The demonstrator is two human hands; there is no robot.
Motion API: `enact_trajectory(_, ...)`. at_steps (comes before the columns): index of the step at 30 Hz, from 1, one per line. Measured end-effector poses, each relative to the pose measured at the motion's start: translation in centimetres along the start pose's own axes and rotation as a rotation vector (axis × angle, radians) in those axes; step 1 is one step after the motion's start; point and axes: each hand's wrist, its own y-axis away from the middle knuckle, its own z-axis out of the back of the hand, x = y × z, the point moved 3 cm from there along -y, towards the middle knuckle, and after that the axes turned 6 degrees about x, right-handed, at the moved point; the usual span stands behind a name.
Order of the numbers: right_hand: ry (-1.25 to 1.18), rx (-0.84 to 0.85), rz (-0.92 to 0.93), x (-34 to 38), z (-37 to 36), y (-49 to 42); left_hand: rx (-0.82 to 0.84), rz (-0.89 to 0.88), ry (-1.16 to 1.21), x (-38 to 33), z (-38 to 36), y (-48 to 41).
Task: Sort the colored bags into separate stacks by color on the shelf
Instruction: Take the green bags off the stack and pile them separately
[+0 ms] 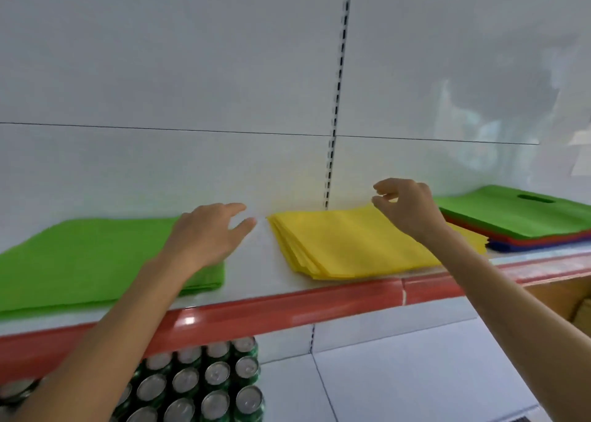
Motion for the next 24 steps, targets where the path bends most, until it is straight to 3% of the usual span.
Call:
enact_trajectory(8,0.142,0.065,-0.013,-14.3,8.1,-1.6,-0.002,-0.02,0.132,-14.6,-6.3,-3.2)
enact_trajectory(24,0.182,0.055,-0.113,-32.6,18.5,-7.1,0.1,-0.084,0.086,-35.2,-12.0,-11.0)
